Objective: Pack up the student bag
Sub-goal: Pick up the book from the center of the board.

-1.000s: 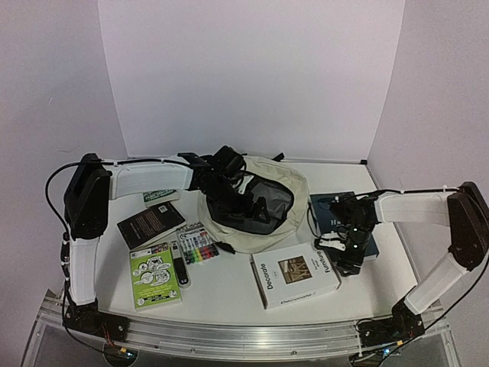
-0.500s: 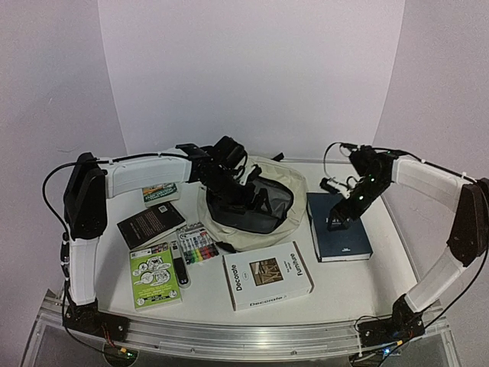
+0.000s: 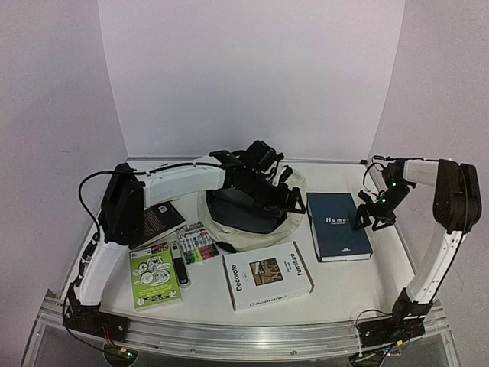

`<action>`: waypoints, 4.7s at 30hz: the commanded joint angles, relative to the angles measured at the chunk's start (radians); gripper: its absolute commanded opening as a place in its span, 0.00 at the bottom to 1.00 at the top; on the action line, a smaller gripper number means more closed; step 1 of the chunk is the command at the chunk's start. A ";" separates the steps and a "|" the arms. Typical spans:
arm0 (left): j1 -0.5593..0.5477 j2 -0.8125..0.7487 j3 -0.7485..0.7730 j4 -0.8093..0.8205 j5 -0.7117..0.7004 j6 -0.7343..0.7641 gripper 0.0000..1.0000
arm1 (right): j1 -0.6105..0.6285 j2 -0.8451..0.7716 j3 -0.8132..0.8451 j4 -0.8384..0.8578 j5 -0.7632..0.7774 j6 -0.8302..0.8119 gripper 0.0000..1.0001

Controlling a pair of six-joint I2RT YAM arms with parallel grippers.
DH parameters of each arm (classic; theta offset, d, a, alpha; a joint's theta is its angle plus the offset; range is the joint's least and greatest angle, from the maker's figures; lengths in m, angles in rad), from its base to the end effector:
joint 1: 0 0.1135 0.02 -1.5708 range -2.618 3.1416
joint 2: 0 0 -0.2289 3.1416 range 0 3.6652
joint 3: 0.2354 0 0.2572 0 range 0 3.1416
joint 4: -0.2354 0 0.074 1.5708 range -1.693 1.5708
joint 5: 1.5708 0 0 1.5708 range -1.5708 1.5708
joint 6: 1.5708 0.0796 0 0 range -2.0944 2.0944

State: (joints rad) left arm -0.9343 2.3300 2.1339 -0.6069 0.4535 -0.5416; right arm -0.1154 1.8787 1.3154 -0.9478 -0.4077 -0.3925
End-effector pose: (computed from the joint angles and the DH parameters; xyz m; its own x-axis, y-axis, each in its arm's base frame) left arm 0.2903 -0.4515 0.1849 -0.8323 0.3465 -0.4327 0.5540 0.5464 -0.6281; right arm 0.3430 -0.0080 0.1020 -0.9476 -0.2436 -0.2065 -0.3033 0.8891 0.3429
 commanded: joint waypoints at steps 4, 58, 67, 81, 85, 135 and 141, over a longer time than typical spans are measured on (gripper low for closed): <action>-0.031 0.115 0.123 0.085 0.023 -0.145 1.00 | 0.000 0.082 -0.016 -0.003 -0.178 0.051 0.87; -0.100 0.033 0.061 0.357 0.131 -0.102 0.60 | 0.137 -0.107 -0.072 0.110 -0.664 0.288 0.67; -0.088 0.031 0.057 0.387 0.156 -0.127 0.46 | 0.223 -0.175 -0.112 0.284 -0.647 0.377 0.63; -0.046 -0.147 -0.060 0.228 -0.147 -0.005 0.01 | 0.247 -0.246 -0.080 0.547 -0.529 0.651 0.94; -0.046 -0.147 0.038 0.021 -0.292 0.178 0.00 | 0.221 -0.345 -0.016 0.541 -0.500 0.729 0.98; -0.227 -0.474 -0.627 0.749 -1.327 1.696 0.00 | 0.276 -0.490 0.394 -0.117 -0.342 0.390 0.98; -0.241 -0.373 -0.732 1.536 -1.376 2.306 0.00 | 0.275 -0.459 0.329 -0.093 -0.420 0.605 0.98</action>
State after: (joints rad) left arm -1.1587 1.9190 1.4018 0.2071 -0.7938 1.2737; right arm 0.1623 1.4191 1.6840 -1.0879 -0.7872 -0.0550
